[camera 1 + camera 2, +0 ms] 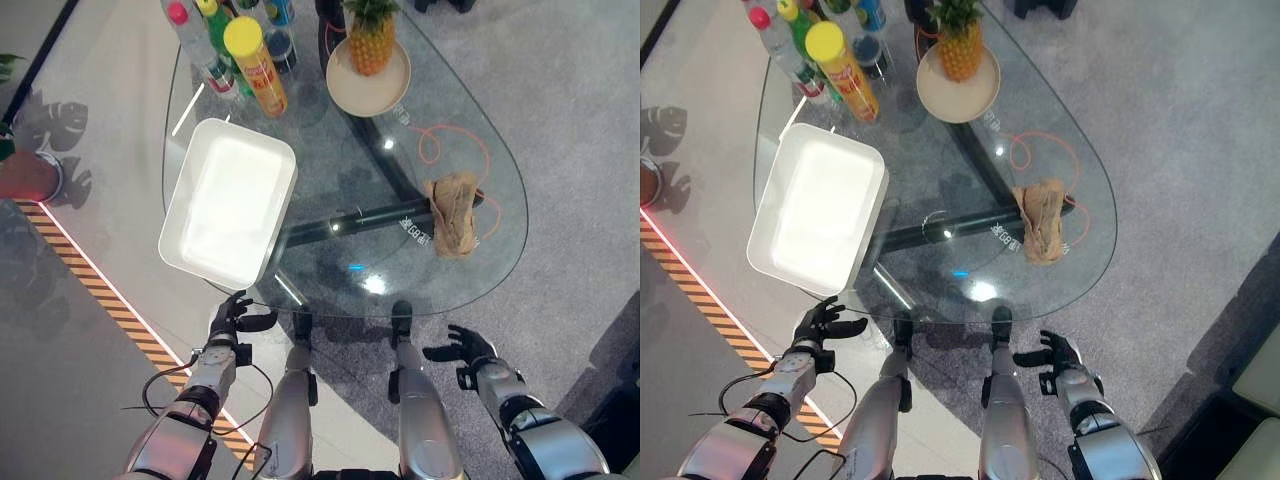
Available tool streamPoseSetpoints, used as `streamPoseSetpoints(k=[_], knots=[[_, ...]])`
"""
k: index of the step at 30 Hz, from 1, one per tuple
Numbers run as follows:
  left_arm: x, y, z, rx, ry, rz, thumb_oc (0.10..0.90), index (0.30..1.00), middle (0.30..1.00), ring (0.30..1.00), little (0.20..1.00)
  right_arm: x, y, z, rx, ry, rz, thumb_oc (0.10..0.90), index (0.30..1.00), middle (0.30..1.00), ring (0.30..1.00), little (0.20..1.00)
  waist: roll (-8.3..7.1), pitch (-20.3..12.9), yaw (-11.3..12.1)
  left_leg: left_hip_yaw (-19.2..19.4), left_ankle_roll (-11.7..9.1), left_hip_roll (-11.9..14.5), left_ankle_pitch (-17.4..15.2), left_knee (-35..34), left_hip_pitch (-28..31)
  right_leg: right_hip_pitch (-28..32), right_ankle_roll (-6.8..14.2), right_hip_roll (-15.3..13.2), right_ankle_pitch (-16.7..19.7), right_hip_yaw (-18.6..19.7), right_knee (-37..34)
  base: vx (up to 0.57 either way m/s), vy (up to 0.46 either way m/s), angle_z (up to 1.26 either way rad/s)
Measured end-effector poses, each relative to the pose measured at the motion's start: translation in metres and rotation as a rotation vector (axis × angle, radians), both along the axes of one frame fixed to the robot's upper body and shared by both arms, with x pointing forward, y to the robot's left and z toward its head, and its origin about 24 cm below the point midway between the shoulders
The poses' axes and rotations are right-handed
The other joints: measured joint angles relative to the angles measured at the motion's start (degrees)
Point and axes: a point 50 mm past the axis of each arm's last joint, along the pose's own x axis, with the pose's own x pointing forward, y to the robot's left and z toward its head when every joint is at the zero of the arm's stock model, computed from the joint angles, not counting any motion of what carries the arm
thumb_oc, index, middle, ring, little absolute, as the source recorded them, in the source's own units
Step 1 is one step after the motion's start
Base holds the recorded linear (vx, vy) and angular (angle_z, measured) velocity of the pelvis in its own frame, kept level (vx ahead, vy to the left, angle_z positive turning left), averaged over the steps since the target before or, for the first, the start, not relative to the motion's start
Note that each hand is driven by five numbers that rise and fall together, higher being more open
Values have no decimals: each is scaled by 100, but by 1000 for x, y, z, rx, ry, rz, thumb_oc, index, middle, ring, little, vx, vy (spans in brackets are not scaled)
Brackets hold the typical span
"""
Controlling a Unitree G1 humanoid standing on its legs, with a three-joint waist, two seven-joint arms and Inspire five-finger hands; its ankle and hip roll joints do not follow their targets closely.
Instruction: Wipe the table with a cloth and put it in the basket.
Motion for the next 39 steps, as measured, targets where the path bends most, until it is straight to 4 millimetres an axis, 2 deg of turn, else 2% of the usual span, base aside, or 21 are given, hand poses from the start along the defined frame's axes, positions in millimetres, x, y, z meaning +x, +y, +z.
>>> streamPoseSetpoints(k=[6, 12, 18, 26, 32, 39], knots=[[4, 3, 5, 5, -28, 6, 800, 900, 900, 900, 900, 4, -1, 5, -15, -32, -26, 800, 900, 900, 900, 900, -62, 27, 3, -52, 64, -114, -297, 833, -611, -773, -6, -132, -509, 132, 1164, -14, -4, 4], [7, 15, 14, 10, -56, 42, 800, 900, 900, 900, 900, 2, -3, 4, -28, -28, -44, 800, 900, 900, 900, 900, -81, 37, -1, -58, 87, -132, -603, 1665, -1267, -1445, -28, -129, -672, 308, 1867, 17, -6, -6], [-6, 15, -3, 1, 32, 54, 800, 900, 900, 900, 900, 1, -4, 3, -31, -33, -50, 800, 900, 900, 900, 900, -198, 95, -11, -67, 90, -124, -609, 1776, -1357, -1529, -28, -120, -672, 320, 1931, 36, -28, -3], [-11, 15, -8, -1, 52, 59, 800, 900, 900, 900, 900, 3, -5, 6, -32, -61, -75, 800, 900, 900, 900, 900, -206, 93, 24, -135, 124, -148, -669, 1959, -1522, -1588, -39, -119, -665, 316, 1942, 34, -10, 2], [-10, 15, -7, 0, 47, 57, 800, 900, 900, 900, 900, 2, -13, 11, -58, -129, -203, 800, 900, 900, 900, 900, -208, 93, 10, -115, 130, -150, -738, 2057, -1515, -1550, -45, -118, -668, 325, 1977, 15, -2, 0], [-11, 15, -8, 0, 48, 58, 800, 900, 900, 900, 900, 4, -33, 28, -76, -259, -410, 800, 900, 900, 900, 900, -211, 93, 11, -120, 129, -145, -743, 2113, -1510, -1525, -46, -111, -668, 324, 1995, 9, -4, 0]])
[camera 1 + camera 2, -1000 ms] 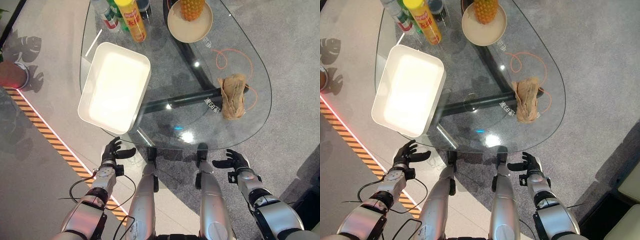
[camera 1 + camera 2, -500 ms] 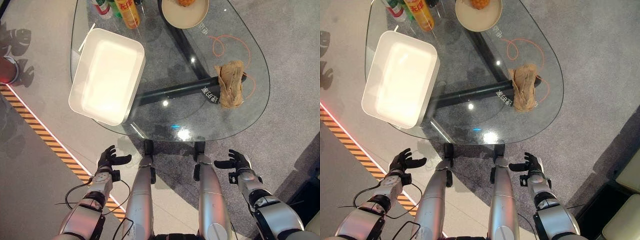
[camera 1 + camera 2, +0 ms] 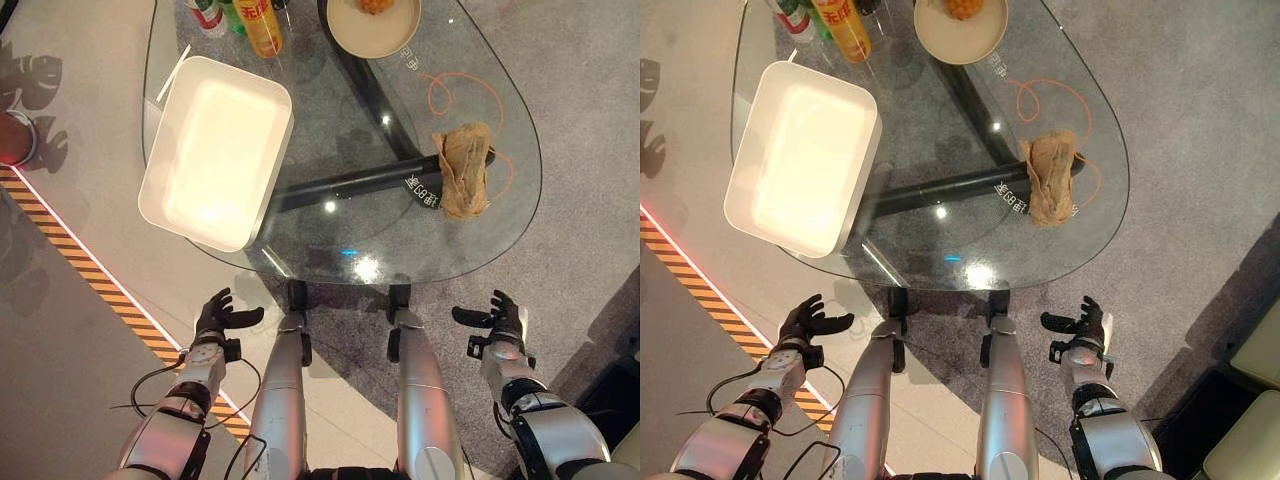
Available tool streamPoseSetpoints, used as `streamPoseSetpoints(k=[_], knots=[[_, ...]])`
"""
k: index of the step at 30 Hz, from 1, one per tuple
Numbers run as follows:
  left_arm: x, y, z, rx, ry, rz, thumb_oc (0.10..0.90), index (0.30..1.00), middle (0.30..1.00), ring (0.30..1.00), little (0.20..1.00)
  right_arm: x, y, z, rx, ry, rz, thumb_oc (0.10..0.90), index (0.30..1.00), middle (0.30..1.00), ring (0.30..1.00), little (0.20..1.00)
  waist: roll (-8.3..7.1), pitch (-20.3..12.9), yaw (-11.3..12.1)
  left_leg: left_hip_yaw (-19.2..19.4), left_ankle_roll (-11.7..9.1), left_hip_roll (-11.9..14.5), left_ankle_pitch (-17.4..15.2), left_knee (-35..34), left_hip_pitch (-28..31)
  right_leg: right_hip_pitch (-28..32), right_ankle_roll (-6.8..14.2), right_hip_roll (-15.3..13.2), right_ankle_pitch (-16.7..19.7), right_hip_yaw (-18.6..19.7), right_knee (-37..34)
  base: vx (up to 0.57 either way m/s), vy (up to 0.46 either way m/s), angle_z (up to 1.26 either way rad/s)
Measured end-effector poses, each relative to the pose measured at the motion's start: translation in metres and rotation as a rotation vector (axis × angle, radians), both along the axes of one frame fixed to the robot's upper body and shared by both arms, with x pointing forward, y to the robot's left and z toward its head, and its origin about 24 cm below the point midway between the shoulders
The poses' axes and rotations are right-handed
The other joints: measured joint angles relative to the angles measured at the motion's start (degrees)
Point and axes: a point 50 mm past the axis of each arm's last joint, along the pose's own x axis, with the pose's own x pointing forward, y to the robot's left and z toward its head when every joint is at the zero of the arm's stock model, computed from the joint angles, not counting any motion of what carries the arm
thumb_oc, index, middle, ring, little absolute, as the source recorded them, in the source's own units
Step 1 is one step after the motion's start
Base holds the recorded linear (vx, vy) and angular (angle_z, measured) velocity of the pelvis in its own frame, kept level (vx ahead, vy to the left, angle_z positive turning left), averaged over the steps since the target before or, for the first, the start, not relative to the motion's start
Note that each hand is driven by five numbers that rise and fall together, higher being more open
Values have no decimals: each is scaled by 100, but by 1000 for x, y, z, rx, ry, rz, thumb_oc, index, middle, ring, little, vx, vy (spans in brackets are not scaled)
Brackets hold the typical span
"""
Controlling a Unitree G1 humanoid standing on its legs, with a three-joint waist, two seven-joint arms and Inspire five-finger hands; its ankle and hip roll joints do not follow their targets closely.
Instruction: Wipe the table with a cloth and put it in the basket.
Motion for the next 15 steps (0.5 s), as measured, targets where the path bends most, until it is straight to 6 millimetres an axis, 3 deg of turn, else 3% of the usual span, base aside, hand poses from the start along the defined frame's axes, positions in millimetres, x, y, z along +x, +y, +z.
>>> streamPoseSetpoints(k=[8, 15], knots=[[-7, 2, -6, 0, 18, 5, 800, 900, 900, 900, 900, 11, -16, 33, -51, -175, -141, 800, 900, 900, 900, 900, -22, 5, -6, -8, 1, 5, -3, 30, -7, 47, -1, 12, 1, -3, -76, 0, 0, 0], [-10, 3, -8, 1, 26, 8, 800, 900, 900, 900, 900, 16, -17, 49, -81, -241, -234, 800, 900, 900, 900, 900, -62, 20, 20, -17, 30, 2, -18, 30, -10, 58, -4, 13, 3, -10, -74, 0, 0, 0]])
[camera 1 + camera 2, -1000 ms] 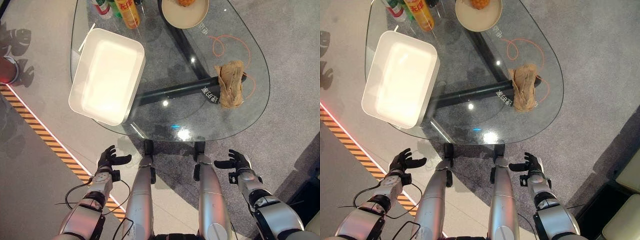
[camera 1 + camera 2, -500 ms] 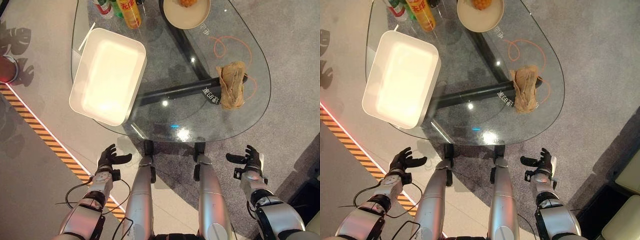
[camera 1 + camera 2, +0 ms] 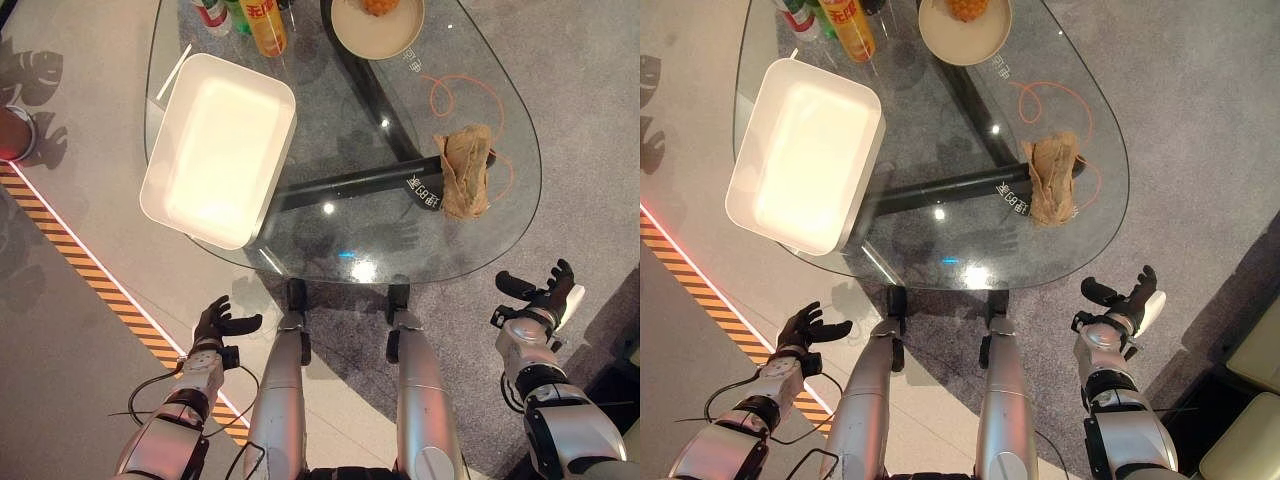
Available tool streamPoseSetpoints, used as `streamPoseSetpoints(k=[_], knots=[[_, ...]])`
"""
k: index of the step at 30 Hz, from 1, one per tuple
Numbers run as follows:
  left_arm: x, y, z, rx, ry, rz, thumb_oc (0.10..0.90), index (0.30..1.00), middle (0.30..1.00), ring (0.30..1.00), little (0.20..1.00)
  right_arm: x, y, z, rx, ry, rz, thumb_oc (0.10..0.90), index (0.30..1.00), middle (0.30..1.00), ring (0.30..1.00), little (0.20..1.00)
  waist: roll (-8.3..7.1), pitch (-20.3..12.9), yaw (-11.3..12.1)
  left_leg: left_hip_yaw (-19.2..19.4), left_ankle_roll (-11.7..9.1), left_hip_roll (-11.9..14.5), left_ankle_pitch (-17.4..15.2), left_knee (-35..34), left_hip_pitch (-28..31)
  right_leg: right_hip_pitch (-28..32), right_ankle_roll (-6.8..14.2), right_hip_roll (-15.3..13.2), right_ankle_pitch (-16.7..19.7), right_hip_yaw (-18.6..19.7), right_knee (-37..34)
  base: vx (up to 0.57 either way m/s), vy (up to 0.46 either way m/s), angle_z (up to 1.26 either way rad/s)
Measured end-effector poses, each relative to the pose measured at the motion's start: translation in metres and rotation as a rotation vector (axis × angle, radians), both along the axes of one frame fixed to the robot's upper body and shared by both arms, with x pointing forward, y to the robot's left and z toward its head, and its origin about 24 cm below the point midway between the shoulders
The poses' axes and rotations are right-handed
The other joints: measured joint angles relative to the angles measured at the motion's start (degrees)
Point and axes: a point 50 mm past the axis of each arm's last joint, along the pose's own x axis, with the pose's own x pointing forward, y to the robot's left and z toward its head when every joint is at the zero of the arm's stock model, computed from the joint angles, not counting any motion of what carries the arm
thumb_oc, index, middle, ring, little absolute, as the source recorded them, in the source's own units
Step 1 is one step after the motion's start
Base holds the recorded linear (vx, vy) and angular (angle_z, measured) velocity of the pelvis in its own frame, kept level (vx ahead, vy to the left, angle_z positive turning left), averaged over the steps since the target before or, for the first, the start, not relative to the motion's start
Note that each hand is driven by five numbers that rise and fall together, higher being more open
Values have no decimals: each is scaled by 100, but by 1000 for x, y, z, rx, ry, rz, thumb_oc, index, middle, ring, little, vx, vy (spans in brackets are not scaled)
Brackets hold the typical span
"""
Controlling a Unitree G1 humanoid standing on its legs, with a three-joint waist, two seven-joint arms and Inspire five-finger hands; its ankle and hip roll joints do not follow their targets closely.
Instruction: Wipe the table with a cloth and put it in the basket.
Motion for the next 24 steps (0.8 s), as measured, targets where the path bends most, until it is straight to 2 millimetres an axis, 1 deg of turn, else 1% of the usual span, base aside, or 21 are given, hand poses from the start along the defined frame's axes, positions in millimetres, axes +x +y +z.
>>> streamPoseSetpoints(k=[4, 8, 10, 11, 14, 16, 21, 24], knots=[[0, 0, 0, 1, 0, -1, 800, 900, 900, 900, 900, 5, 0, 11, -4, -47, -58, 800, 900, 900, 900, 900, -4, -1, 5, -5, 29, 1, -5, 5, 2, 16, -1, 2, 1, -9, -4, 0, 0, 0], [0, -2, 0, 10, 3, -14, 800, 900, 900, 900, 900, 9, 0, 31, -18, -162, -136, 800, 900, 900, 900, 900, -4, -1, -5, -8, 36, -2, -10, 9, 2, 37, -21, 3, 14, -12, -2, -1, 19, 1], [1, -3, 0, 16, 2, -26, 800, 900, 900, 900, 900, 11, 1, 37, -27, -191, -152, 800, 900, 900, 900, 900, -4, -1, -3, -8, 37, -5, -10, 11, 2, 39, -22, 0, 15, -11, -3, -4, 36, 1], [2, -5, 2, 16, -4, -35, 800, 900, 900, 900, 900, 15, 4, 47, -39, -239, -162, 800, 900, 900, 900, 900, -4, -1, -6, -8, 37, -8, -10, 12, 1, 38, -21, -2, 14, -8, -5, -4, 41, 1], [5, -6, 5, 13, -20, -41, 800, 900, 900, 900, 900, 22, 12, 71, -70, -338, -160, 800, 900, 900, 900, 900, -4, -1, -6, -7, 37, -13, -11, 9, 2, 38, -15, -6, 10, -7, -42, -2, 38, -1], [5, -6, 5, 11, -21, -40, 800, 900, 900, 900, 900, 26, 14, 82, -97, -370, -153, 800, 900, 900, 900, 900, -4, -1, -4, -5, 38, -15, -11, 4, 2, 39, -16, -7, 12, -6, -54, 1, 39, 0], [5, -6, 5, 1, -24, -27, 800, 900, 900, 900, 900, 31, 19, 102, -133, -439, -135, 800, 900, 900, 900, 900, 1, 1, 64, 0, 46, -28, -16, -19, 1, 35, -40, -19, 29, -4, -71, 1, 30, 0], [6, -6, 5, 2, -25, -26, 800, 900, 900, 900, 900, 34, 25, 112, -153, -480, -101, 800, 900, 900, 900, 900, 1, 1, 86, 11, 51, -35, -18, -44, 2, 31, -44, -27, 32, 0, -56, 0, 0, 0]])
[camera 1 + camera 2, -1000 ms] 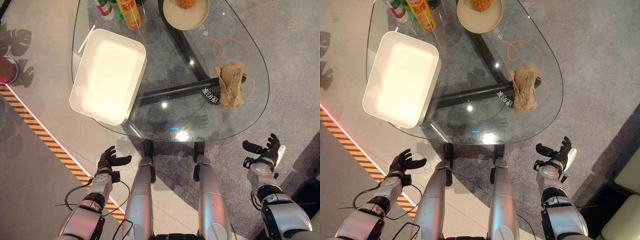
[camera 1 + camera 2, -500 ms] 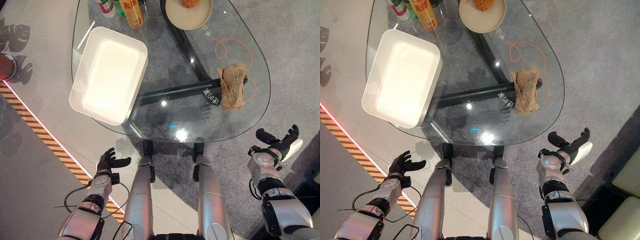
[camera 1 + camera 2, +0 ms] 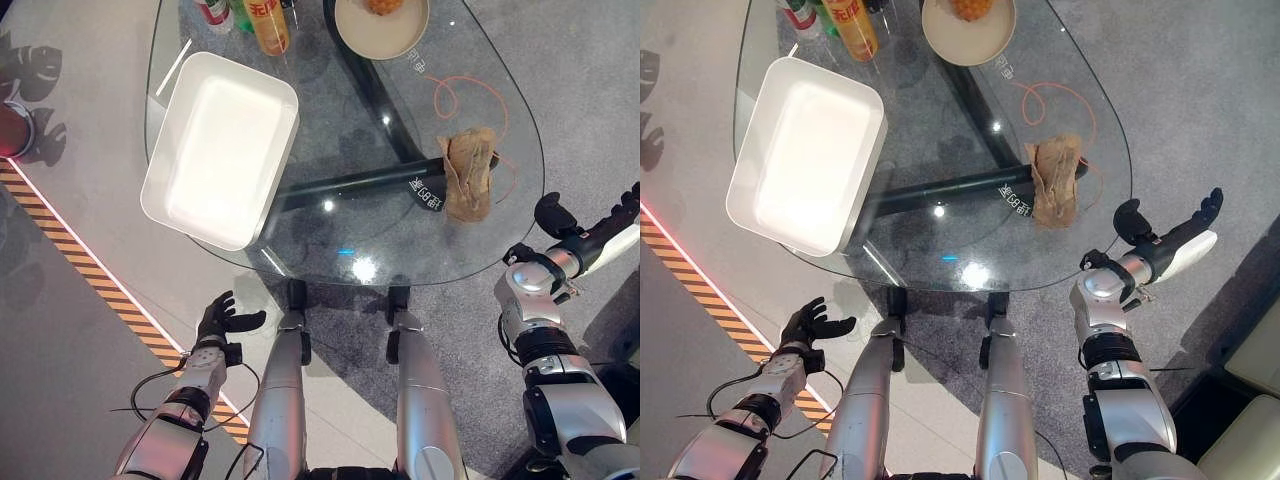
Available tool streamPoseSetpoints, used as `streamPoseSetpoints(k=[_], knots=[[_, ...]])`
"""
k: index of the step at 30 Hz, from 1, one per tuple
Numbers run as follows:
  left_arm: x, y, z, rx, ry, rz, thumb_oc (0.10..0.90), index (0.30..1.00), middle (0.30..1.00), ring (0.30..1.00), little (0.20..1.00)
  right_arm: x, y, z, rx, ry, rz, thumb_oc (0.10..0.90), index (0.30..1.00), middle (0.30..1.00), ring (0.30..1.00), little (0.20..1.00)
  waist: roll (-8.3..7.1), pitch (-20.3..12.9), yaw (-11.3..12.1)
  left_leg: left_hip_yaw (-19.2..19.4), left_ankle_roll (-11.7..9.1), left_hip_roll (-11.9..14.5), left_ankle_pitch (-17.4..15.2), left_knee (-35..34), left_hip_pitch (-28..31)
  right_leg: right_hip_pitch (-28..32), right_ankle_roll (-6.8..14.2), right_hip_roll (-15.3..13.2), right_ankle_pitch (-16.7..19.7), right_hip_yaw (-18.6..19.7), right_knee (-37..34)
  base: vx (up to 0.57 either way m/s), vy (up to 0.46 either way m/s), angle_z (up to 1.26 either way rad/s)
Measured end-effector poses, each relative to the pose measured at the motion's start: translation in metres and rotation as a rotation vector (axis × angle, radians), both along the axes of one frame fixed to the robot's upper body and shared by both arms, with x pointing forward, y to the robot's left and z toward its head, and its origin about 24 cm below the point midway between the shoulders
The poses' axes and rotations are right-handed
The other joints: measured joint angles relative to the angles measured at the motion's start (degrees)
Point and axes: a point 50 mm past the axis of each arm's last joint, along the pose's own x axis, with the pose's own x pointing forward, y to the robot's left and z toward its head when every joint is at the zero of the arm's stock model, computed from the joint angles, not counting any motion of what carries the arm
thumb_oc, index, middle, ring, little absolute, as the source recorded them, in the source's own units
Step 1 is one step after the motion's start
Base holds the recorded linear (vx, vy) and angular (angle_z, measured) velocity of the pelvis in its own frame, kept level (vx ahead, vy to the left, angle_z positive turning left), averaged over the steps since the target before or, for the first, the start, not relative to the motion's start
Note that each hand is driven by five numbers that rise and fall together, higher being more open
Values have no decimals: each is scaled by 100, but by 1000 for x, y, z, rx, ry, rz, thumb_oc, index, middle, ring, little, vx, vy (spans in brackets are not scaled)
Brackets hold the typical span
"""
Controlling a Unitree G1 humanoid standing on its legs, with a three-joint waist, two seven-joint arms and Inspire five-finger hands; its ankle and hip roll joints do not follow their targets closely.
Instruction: Wipe the table with a cloth and put it in the basket.
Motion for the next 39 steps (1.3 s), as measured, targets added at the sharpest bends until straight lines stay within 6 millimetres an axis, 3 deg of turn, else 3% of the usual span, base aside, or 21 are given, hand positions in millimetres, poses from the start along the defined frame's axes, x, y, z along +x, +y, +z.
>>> streamPoseSetpoints(k=[11, 30, 39], knots=[[2, -3, 2, -5, -9, -8, 800, 900, 900, 900, 900, 18, 42, 24, -164, 12, 244, 800, 900, 900, 900, 900, 0, 0, 61, 0, -1, -6, 2, -34, 15, -6, 2, -6, -4, 1, 21, 0, 3, 0], [1, -14, -4, -28, 6, -14, 800, 900, 900, 900, 900, 26, 61, 8, -167, 161, 346, 800, 900, 900, 900, 900, 3, -1, 100, 0, -4, -12, 15, -54, 110, 61, -2, -18, -13, -2, 58, 0, 0, 0], [-1, -17, -7, -11, 25, -38, 800, 900, 900, 900, 900, 32, 70, -20, -61, 277, 378, 800, 900, 900, 900, 900, 11, -1, 105, 2, -6, -13, 16, -59, 120, 65, -2, -19, -14, -1, 61, 0, 0, 0]])
